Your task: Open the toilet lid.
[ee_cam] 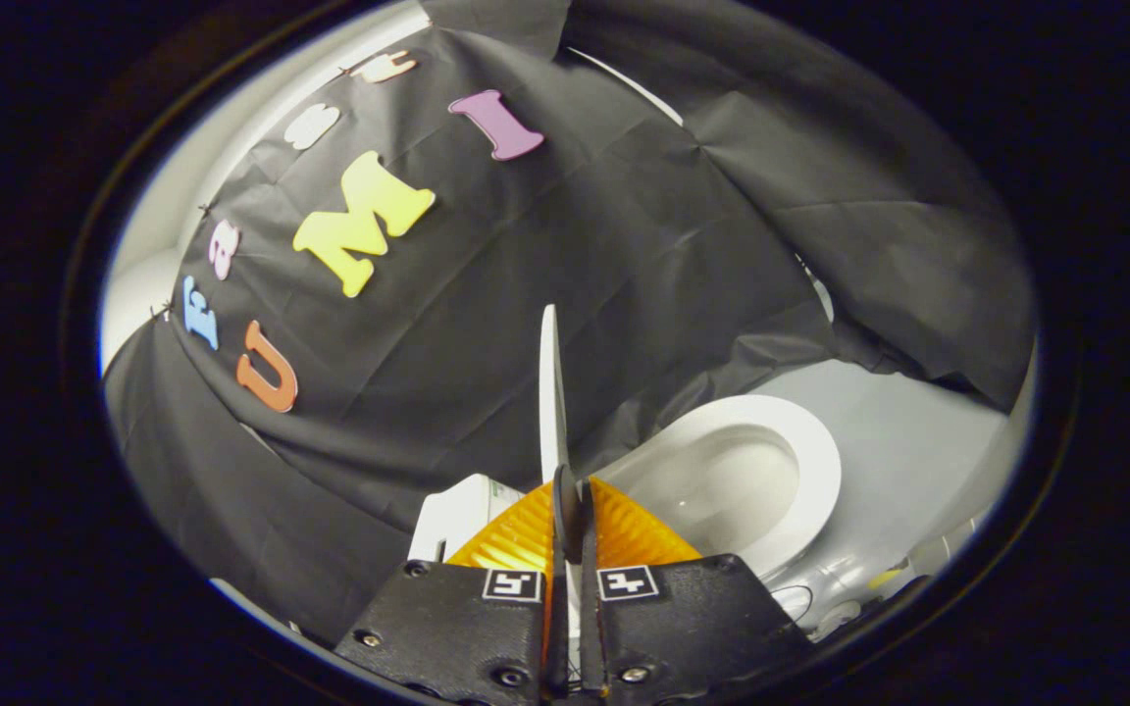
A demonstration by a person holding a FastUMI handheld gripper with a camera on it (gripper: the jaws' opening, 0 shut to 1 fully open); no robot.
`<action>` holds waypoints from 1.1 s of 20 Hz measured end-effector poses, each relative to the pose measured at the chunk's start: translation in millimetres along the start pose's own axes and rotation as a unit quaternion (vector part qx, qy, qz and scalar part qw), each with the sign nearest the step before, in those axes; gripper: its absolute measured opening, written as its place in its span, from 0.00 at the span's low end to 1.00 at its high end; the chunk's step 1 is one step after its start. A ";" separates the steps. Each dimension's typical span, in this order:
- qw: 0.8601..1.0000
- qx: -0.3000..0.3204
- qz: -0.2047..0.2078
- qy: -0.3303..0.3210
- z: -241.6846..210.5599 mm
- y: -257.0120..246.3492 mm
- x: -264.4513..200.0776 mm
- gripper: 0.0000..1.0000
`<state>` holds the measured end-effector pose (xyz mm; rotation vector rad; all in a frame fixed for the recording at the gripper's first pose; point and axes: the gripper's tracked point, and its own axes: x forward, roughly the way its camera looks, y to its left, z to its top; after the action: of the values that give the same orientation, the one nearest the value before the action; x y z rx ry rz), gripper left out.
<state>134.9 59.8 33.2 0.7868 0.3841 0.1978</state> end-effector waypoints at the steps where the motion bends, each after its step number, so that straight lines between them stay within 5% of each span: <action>1: 1.000 -0.006 0.002 0.000 -0.4 5.2 -0.5 0.08; 22: 0.990 -0.136 0.039 -0.004 -51.5 131.8 6.0 0.10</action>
<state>115.3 186.4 93.6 0.5342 0.3106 0.3124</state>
